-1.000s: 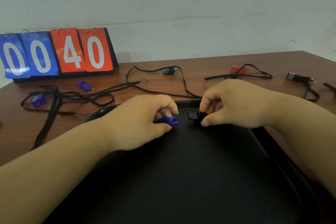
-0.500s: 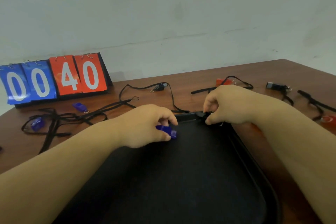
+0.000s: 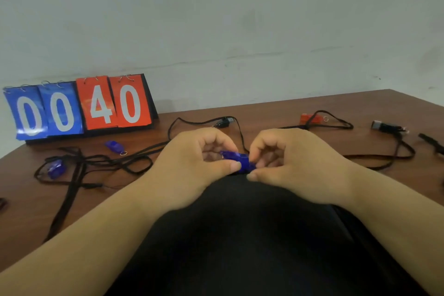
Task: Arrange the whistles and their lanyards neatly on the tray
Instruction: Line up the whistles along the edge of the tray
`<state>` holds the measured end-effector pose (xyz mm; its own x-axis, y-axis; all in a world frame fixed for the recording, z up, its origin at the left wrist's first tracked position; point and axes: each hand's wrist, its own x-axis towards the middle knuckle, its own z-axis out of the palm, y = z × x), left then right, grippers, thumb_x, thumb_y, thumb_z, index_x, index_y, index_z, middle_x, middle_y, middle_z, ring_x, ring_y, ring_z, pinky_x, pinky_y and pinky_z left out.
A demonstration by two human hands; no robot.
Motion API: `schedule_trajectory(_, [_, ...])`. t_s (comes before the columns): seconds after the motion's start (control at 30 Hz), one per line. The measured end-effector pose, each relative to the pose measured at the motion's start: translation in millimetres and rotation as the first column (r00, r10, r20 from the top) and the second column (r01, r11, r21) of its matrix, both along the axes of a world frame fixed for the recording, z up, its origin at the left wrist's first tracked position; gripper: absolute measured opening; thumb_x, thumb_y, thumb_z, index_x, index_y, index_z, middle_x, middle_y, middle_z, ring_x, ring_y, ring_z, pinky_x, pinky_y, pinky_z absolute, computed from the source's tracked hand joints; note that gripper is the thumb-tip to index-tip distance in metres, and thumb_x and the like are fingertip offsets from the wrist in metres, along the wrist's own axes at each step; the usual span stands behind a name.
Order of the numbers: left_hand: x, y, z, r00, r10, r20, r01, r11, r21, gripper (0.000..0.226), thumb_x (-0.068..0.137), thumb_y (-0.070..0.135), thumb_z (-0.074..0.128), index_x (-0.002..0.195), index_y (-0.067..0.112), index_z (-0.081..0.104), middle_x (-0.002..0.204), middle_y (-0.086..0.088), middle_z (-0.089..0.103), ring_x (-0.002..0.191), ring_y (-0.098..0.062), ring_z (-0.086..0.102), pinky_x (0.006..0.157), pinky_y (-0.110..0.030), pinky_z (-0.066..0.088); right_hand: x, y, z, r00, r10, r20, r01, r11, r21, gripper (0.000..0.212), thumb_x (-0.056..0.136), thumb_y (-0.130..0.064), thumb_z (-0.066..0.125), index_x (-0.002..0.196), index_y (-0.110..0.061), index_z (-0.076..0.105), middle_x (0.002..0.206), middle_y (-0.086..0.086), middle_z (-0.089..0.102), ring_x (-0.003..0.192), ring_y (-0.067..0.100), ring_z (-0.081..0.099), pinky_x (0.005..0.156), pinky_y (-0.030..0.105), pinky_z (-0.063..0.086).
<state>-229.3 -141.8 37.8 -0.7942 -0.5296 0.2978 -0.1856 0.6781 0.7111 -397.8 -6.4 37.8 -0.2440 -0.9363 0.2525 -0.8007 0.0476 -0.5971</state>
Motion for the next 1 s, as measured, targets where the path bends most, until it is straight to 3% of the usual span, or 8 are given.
schedule_trajectory(0.1, [0.0, -0.2, 0.8, 0.993, 0.037, -0.109, -0.018, 0.985, 0.171, 0.025, 0.083, 0.019, 0.082, 0.103, 0.028, 0.07, 0.096, 0.012, 0.078, 0.09, -0.006, 0.075, 0.084, -0.024, 0.059, -1.1, 1.5, 1.3, 0.995, 0.007, 0.097, 0.003, 0.995, -0.1, 0.019, 0.077, -0.029, 0.086, 0.085, -0.033, 0.07, 0.084, -0.015, 0.073, 0.076, 0.003, 0.07, 0.074, 0.022, 0.058])
schedule_trajectory(0.2, [-1.4, 1.9, 1.9, 0.967, 0.059, -0.247, 0.063, 0.886, 0.459, 0.031, 0.082, 0.009, 0.079, 0.11, 0.016, 0.067, 0.1, -0.006, 0.08, 0.094, -0.022, 0.078, 0.089, -0.042, 0.06, 1.7, 3.2, 1.6, 0.983, 0.073, 0.17, -0.044, 0.984, -0.172, 0.016, 0.077, -0.025, 0.086, 0.085, -0.032, 0.074, 0.083, -0.014, 0.075, 0.077, 0.006, 0.071, 0.075, 0.024, 0.059])
schedule_trajectory(0.3, [-3.4, 4.2, 5.0, 0.947, 0.084, -0.309, 0.143, 0.752, 0.644, 0.035, 0.078, 0.013, 0.075, 0.11, 0.011, 0.062, 0.098, -0.011, 0.08, 0.09, -0.024, 0.078, 0.084, -0.039, 0.06, 4.0, 4.0, 2.0, 0.979, 0.095, 0.179, -0.057, 0.976, -0.209, 0.015, 0.078, -0.022, 0.085, 0.086, -0.032, 0.078, 0.082, -0.014, 0.076, 0.078, 0.008, 0.072, 0.076, 0.025, 0.06])
schedule_trajectory(0.43, [-3.4, 5.5, 5.2, 0.964, 0.069, -0.255, 0.122, 0.74, 0.661, 0.015, 0.089, 0.011, 0.071, 0.103, 0.012, 0.065, 0.094, -0.009, 0.08, 0.077, -0.016, 0.076, 0.071, -0.029, 0.062, 7.6, 5.4, 3.0, 0.993, 0.048, 0.108, -0.016, 0.961, -0.277, 0.026, 0.071, -0.03, 0.089, 0.087, -0.037, 0.071, 0.086, -0.017, 0.071, 0.076, 0.007, 0.068, 0.069, 0.019, 0.055])
schedule_trajectory(0.6, [-3.0, 6.9, 3.1, 0.971, 0.031, -0.239, 0.137, 0.745, 0.653, 0.017, 0.089, 0.012, 0.072, 0.106, 0.011, 0.071, 0.098, -0.012, 0.08, 0.081, -0.017, 0.075, 0.072, -0.027, 0.06, 5.2, 7.3, 4.2, 0.999, -0.005, -0.038, -0.006, 0.954, -0.3, 0.056, 0.063, -0.052, 0.083, 0.113, -0.053, 0.058, 0.107, -0.022, 0.058, 0.094, 0.008, 0.062, 0.082, 0.015, 0.048])
schedule_trajectory(0.83, [-3.2, 6.3, 3.2, 0.976, 0.048, -0.211, 0.1, 0.765, 0.636, 0.017, 0.089, 0.011, 0.073, 0.105, 0.013, 0.068, 0.097, -0.009, 0.08, 0.08, -0.017, 0.072, 0.069, -0.027, 0.055, 0.6, 6.6, 2.9, 0.993, 0.045, -0.105, -0.074, 0.952, -0.295, 0.04, 0.069, -0.049, 0.079, 0.106, -0.054, 0.065, 0.103, -0.017, 0.062, 0.094, 0.01, 0.061, 0.08, 0.013, 0.046])
schedule_trajectory(1.0, [-2.1, 4.5, 2.6, 0.988, 0.02, -0.154, 0.069, 0.831, 0.551, 0.017, 0.089, 0.016, 0.075, 0.102, 0.017, 0.063, 0.097, -0.006, 0.08, 0.081, -0.015, 0.071, 0.069, -0.031, 0.051, -3.0, 6.0, 1.6, 0.989, 0.036, -0.143, -0.073, 0.962, -0.263, 0.044, 0.075, -0.045, 0.077, 0.118, -0.049, 0.066, 0.101, -0.018, 0.063, 0.095, 0.008, 0.061, 0.08, 0.012, 0.046])
